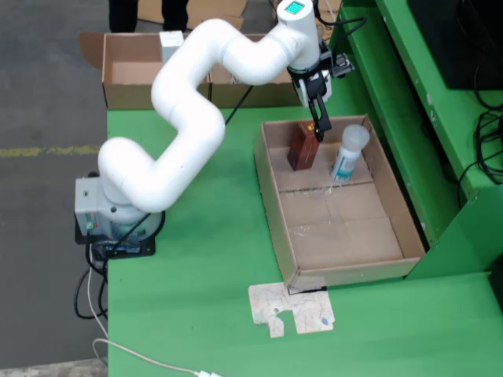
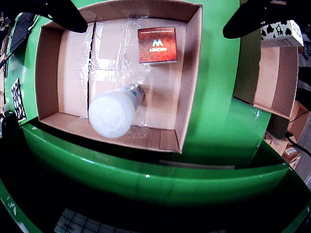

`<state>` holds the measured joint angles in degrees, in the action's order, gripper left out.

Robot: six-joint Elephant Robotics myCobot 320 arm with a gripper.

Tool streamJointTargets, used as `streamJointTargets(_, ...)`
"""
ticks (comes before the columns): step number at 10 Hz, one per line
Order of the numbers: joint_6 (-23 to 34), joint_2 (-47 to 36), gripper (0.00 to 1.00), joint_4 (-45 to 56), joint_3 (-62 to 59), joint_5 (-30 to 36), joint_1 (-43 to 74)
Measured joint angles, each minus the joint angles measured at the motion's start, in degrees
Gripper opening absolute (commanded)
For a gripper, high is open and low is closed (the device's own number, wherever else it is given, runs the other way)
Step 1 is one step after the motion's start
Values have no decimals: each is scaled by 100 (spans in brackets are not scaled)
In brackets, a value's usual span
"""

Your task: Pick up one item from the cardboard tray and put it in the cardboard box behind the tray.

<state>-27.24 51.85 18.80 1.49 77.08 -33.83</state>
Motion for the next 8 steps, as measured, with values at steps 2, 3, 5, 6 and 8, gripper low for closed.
streamJointTargets(2,-9,-9,100,194,0,35,44)
streamJointTargets(3,-18,-105,100,387,0,79,61)
streamJointTargets(5,-18,-114,100,545,0,96,79)
streamJointTargets(6,-26,-114,100,642,0,123,79)
streamJointTargets(8,-44,-413,100,440,360,131,70)
